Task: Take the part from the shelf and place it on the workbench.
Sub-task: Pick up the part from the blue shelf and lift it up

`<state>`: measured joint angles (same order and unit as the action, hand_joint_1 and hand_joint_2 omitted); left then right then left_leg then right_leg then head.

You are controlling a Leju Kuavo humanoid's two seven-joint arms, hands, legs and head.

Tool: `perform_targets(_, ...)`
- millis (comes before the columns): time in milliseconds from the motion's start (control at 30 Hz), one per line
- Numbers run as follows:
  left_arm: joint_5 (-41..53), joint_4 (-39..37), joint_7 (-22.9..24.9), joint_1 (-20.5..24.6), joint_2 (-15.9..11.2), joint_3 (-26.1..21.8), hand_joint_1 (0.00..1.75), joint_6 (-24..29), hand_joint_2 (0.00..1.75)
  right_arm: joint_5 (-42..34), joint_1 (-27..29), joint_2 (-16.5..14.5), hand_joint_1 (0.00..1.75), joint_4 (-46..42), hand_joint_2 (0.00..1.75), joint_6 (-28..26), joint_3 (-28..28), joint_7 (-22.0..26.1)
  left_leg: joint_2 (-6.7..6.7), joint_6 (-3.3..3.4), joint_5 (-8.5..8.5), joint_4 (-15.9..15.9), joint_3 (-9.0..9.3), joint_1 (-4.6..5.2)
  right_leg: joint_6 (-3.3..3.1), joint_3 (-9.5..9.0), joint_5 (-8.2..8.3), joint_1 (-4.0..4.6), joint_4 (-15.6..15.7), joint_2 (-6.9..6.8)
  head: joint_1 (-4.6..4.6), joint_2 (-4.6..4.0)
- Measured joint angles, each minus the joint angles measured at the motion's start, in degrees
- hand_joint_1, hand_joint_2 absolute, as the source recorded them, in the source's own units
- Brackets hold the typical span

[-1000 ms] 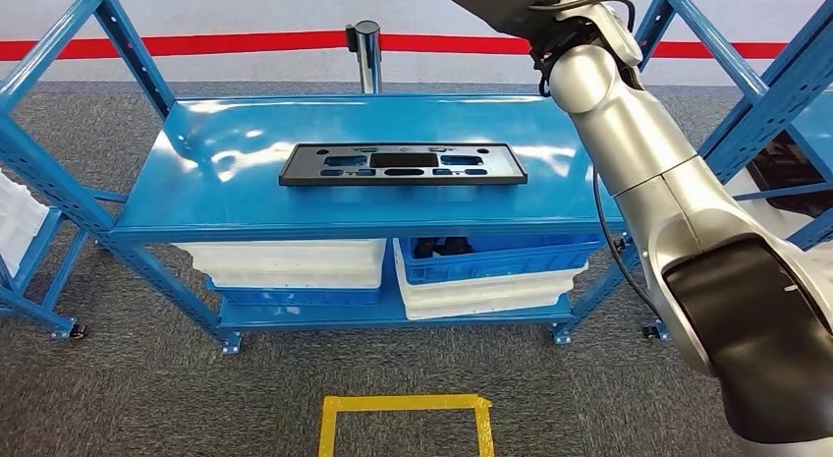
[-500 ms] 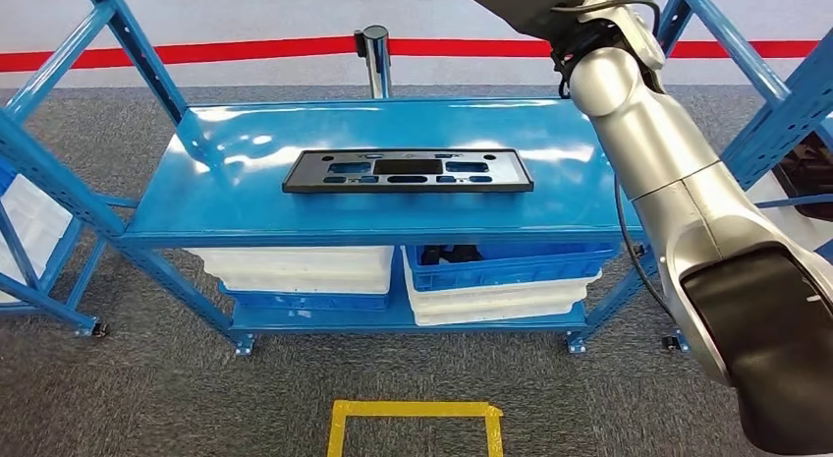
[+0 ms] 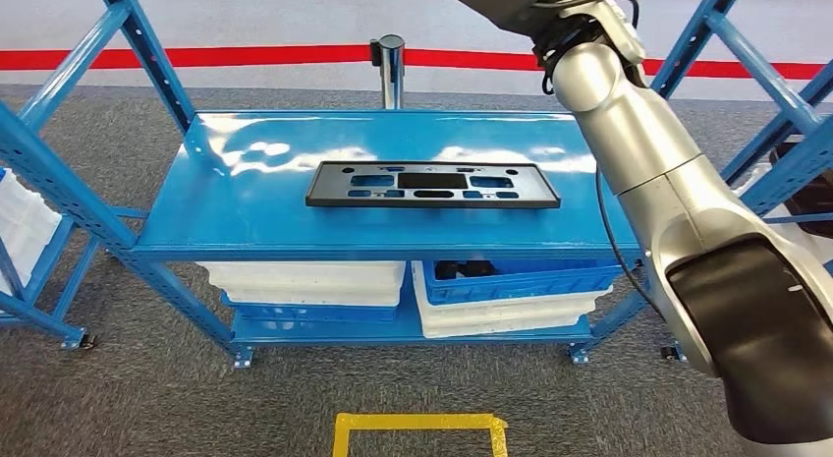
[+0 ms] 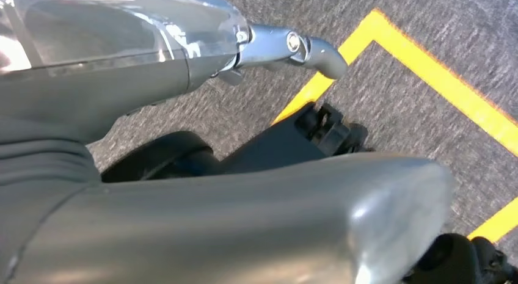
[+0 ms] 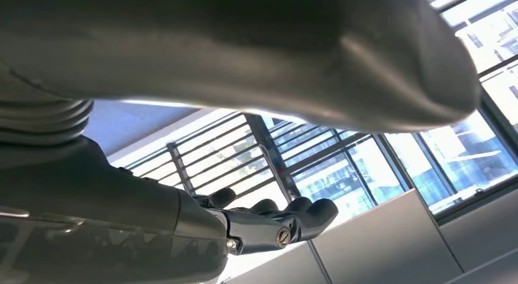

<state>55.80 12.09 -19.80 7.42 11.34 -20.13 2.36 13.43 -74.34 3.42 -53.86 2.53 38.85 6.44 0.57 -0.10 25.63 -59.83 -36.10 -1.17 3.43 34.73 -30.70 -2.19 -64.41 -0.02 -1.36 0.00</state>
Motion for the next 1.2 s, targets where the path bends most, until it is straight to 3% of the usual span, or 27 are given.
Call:
perform_targets(67,0.00,0.00,-0.02,0.01,0.00,0.00,0.00,-0.01,0.00,-0.02,0.14,0.06,0.00,-0.05,0.00,-0.01,0.02,-0.01,0.07,0.50,0.50,-0.01,0.45,0.23,-0.11,4.64,-2.40,0.40,-7.20,0.01,0.80,0.00)
perform_targets(100,0.00,0.00,-0.03,-0.04,0.00,0.00,0.00,-0.01,0.00,-0.02,0.39,0.12,0.00,-0.05,0.00,-0.01,0.03,-0.03,0.14,0.66,0.84,-0.02,0.80,0.38,-0.17,6.64,-2.73,0.59,-9.61,0.01,1.19,0.00)
perform_targets(133,0.00,0.00,-0.03,-0.10,0.00,0.00,0.00,-0.02,0.00,-0.02,0.64,0.18,0.00,-0.04,0.00,-0.01,0.03,-0.08,0.25,0.74,1.22,-0.02,1.26,0.54,-0.28,7.81,-2.06,0.74,-10.21,0.01,1.58,0.00)
perform_targets(167,0.00,0.00,-0.03,-0.14,0.00,0.00,0.00,-0.02,0.00,-0.02,0.81,0.24,0.00,-0.05,0.00,-0.01,0.03,-0.13,0.37,0.76,1.66,-0.02,1.86,0.69,-0.47,7.95,-0.29,0.90,-8.69,0.01,1.93,0.00)
perform_targets(233,0.00,-0.01,-0.04,-0.14,0.01,0.00,0.00,-0.03,0.00,-0.02,0.86,0.32,0.00,-0.05,0.00,-0.01,0.01,-0.14,0.53,0.63,2.64,0.00,3.17,0.92,-1.09,6.10,4.80,1.31,-1.75,0.02,2.46,0.00)
perform_targets(300,0.00,-0.03,-0.05,-0.07,0.02,0.00,0.00,-0.05,0.00,-0.03,0.78,0.35,0.00,-0.08,0.00,-0.01,0.07,-0.13,0.57,0.17,3.49,0.10,4.00,1.09,-1.76,4.19,6.48,1.82,3.59,-0.01,2.63,0.00)
perform_targets(367,0.00,-0.04,-0.06,-0.04,0.03,0.01,0.00,-0.12,0.00,-0.02,0.73,0.38,0.00,-0.16,0.00,-0.03,0.11,-0.15,0.54,-0.42,3.88,0.01,4.61,1.17,-2.41,3.39,5.57,1.97,4.85,0.02,2.42,0.00)
perform_targets(433,0.00,-0.03,-0.05,-0.04,0.02,0.01,0.00,-0.17,0.00,-0.01,0.63,0.40,0.00,-0.28,0.00,-0.07,0.08,-0.18,0.35,-0.85,3.86,-1.34,4.75,1.14,-3.23,2.26,5.41,1.56,5.03,0.09,2.19,0.00)
perform_targets(500,-0.01,-0.02,-0.06,0.07,0.01,0.02,0.00,-0.16,0.00,-0.01,0.35,0.28,0.00,-0.39,0.00,-0.08,0.10,-0.16,0.09,-1.22,4.20,-6.20,2.29,0.99,-3.97,0.77,4.68,1.26,5.14,0.11,1.66,0.00)
perform_targets(567,-0.03,-0.03,-0.06,0.06,0.01,0.02,0.00,-0.16,0.00,-0.01,0.34,0.17,0.00,-0.44,0.00,-0.08,0.22,-0.16,-0.01,-1.59,6.26,-13.13,-2.42,0.74,-4.29,-0.49,3.60,1.25,5.15,0.11,0.92,0.00)
perform_targets(633,-0.06,-0.04,-0.05,-0.11,0.00,0.02,0.00,-0.17,0.00,-0.01,0.64,0.16,0.00,-0.44,0.00,-0.08,0.33,-0.18,-0.03,-1.92,8.17,-15.95,-5.89,0.48,-4.16,-1.95,2.38,1.14,5.15,0.12,0.49,0.00)
perform_targets(667,-0.08,-0.04,-0.07,-0.17,0.00,0.02,0.00,-0.17,0.00,-0.01,0.73,0.16,0.00,-0.44,0.00,-0.08,0.36,-0.19,-0.05,-2.04,7.81,-14.67,-6.38,0.35,-4.00,-2.75,1.83,1.03,5.13,0.12,0.28,0.00)
perform_targets(700,-0.11,-0.04,-0.15,-0.20,0.00,0.02,0.00,-0.26,0.00,-0.01,0.76,0.16,0.00,-0.44,0.00,-0.08,0.36,-0.19,-0.10,-2.14,6.12,-11.70,-6.06,0.20,-3.77,-3.62,1.27,0.88,5.12,0.12,0.10,0.00)
perform_targets(800,-0.44,-0.15,-0.90,-0.28,0.01,0.01,0.00,-0.99,0.00,-0.17,0.75,0.14,0.00,-0.44,0.00,-0.01,0.39,-0.17,-0.68,-2.12,-2.35,-1.64,-4.00,0.06,-2.79,-5.51,-0.42,0.71,5.03,0.18,-0.51,0.00)
perform_targets(833,-0.55,-0.21,-1.14,-0.30,0.01,0.01,0.00,-1.21,0.00,-0.27,0.74,0.14,0.00,-0.46,0.00,0.04,0.39,-0.16,-0.85,-1.90,-3.80,-0.47,-3.79,0.19,-2.40,-5.75,-0.86,0.74,5.12,0.20,-0.58,0.00)
perform_targets(933,-0.65,-0.26,-1.43,-0.32,0.02,0.00,0.00,-1.35,0.00,-0.45,0.67,0.27,0.00,-0.74,0.00,0.11,0.34,-0.06,-0.81,-0.84,-3.76,-0.33,-3.61,0.49,-1.32,-6.07,-1.63,0.80,5.65,0.12,-0.47,0.00)
perform_targets(1000,-0.66,-0.26,-1.50,-0.24,0.03,0.00,0.00,-1.25,0.00,-0.49,0.63,0.47,0.00,-1.00,0.00,0.10,0.31,0.08,-0.75,-0.14,-3.51,0.05,-3.25,0.36,-1.02,-4.51,-3.18,0.92,2.85,0.08,-0.13,0.00)
perform_targets(1100,-0.61,-0.26,-1.46,-0.20,0.08,0.00,0.00,-1.02,0.00,-0.42,1.19,0.90,0.00,-1.12,0.00,0.23,0.37,0.22,-0.65,0.48,-2.87,0.13,-2.89,0.36,-0.98,2.68,-6.75,0.99,-8.12,0.09,0.87,0.00)
perform_targets(1133,-0.60,-0.26,-1.43,-0.22,0.09,0.00,0.00,-0.93,0.00,-0.33,1.57,1.07,0.00,-1.14,0.00,0.39,0.40,0.25,-0.54,0.52,-2.67,0.12,-2.72,0.37,-0.97,4.66,-6.62,0.98,-10.29,0.08,1.23,0.00)
perform_targets(1167,-0.61,-0.26,-1.41,-0.24,0.10,0.00,0.00,-0.83,0.00,-0.16,2.02,1.28,0.00,-1.25,0.00,0.72,0.45,0.31,-0.40,0.48,-2.46,0.11,-2.48,0.37,-0.97,5.52,-5.28,0.97,-10.22,0.08,1.57,0.00)
perform_targets(1200,-0.66,-0.26,-1.42,-0.26,0.14,0.00,0.00,-0.71,0.00,0.10,2.53,1.54,0.00,-1.54,0.00,1.14,0.55,0.44,-0.25,0.37,-2.24,0.11,-2.15,0.36,-1.00,5.18,-2.92,0.96,-7.86,0.08,1.89,0.00)
